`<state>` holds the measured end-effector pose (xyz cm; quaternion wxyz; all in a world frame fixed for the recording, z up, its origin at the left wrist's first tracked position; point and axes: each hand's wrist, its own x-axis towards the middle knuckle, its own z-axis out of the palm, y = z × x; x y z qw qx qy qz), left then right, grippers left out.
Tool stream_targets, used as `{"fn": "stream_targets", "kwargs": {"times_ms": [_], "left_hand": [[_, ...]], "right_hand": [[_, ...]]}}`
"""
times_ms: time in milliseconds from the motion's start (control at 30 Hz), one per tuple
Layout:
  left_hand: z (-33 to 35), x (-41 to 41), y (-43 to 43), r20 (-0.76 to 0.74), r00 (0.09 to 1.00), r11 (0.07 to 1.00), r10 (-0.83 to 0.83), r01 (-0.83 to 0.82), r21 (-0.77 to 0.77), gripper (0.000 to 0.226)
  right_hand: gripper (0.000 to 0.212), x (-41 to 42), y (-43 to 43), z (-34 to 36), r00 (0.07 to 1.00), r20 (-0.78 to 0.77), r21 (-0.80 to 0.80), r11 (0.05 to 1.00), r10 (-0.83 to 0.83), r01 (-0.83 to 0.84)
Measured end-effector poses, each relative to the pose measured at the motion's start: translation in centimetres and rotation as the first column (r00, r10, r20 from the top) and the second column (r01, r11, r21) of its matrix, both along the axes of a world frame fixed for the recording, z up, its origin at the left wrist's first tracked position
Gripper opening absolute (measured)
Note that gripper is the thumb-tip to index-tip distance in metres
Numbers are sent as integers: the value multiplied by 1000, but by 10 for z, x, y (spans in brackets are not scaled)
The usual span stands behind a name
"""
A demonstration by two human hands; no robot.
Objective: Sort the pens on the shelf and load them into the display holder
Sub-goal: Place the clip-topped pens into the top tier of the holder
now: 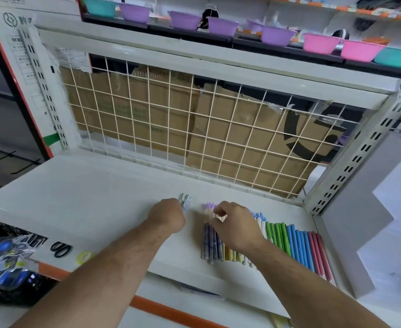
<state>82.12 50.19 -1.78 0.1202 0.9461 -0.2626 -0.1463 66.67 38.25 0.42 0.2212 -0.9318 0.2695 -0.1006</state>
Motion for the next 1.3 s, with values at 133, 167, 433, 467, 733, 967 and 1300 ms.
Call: {"fn": "stream_targets", "kwargs": {"times_ms": [133, 167, 433, 467, 733, 967, 1300], "left_hand": [[0, -3, -7, 21, 999, 995, -45, 43, 95, 21], [0, -3, -8, 30, 998, 993, -47, 44, 113, 22], [0, -14, -10, 72, 992, 985, -108, 96, 146, 36], [2, -16, -10, 46, 995, 991, -87, 81, 104, 30], [45, -38, -34, -327, 938, 888, -116, -49, -457, 16], [67, -100, -65, -325, 874, 773, -362, 86, -629, 8], [97, -205, -135, -310, 815, 657, -489, 111, -746, 6]], "right_hand": [[20, -4, -3, 0, 1000, -4, 9, 1000, -13, 13], [21, -5, -3, 1, 1000, -4, 14, 1000, -15, 15], [19, -16, -3, 5, 999, 9, 37, 999, -31, 31], [19, -17, -4, 7, 999, 8, 38, 999, -34, 33], [4, -34, -20, 29, 978, 173, 199, 977, -115, 79], [12, -63, -43, 57, 911, 341, 459, 887, -233, 55], [27, -158, -122, 85, 876, 393, 481, 874, -280, 64]]}}
